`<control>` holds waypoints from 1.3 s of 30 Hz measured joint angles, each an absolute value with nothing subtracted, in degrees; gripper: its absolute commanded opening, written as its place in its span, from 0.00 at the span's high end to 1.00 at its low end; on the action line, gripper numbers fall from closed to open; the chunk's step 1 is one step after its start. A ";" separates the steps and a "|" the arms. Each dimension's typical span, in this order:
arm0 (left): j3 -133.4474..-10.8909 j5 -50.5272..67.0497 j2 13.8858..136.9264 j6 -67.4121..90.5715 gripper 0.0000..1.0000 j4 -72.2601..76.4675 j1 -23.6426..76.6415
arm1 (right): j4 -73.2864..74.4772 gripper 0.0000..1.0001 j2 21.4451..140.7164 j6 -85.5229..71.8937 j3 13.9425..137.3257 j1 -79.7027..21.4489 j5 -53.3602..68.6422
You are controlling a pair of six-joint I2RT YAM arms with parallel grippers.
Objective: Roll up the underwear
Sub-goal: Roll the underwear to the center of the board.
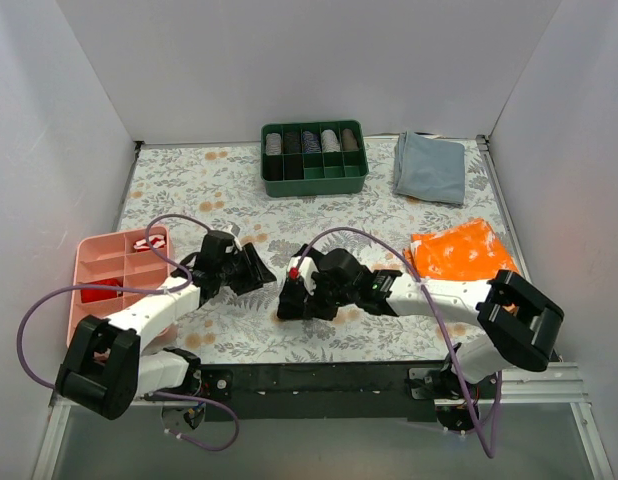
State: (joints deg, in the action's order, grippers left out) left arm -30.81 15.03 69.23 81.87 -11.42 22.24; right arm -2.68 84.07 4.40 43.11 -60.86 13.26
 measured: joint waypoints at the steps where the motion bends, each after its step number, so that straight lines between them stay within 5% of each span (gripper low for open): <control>1: -30.33 15.03 68.40 81.95 0.53 -11.05 22.24 | -2.57 0.99 84.40 4.23 43.29 -59.83 15.20; 18: -25.69 17.50 62.65 82.48 0.52 -7.42 22.24 | 0.49 0.99 96.88 -0.16 51.05 -47.77 42.15; 39: -21.04 23.53 56.62 82.89 0.48 -6.33 22.46 | 8.29 0.99 113.60 -7.81 63.05 -40.16 53.28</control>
State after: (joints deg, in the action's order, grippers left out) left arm -21.04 23.53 56.62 82.89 -6.33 22.46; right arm 8.29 113.60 -7.81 63.05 -40.16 53.28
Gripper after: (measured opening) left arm 0.506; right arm 0.151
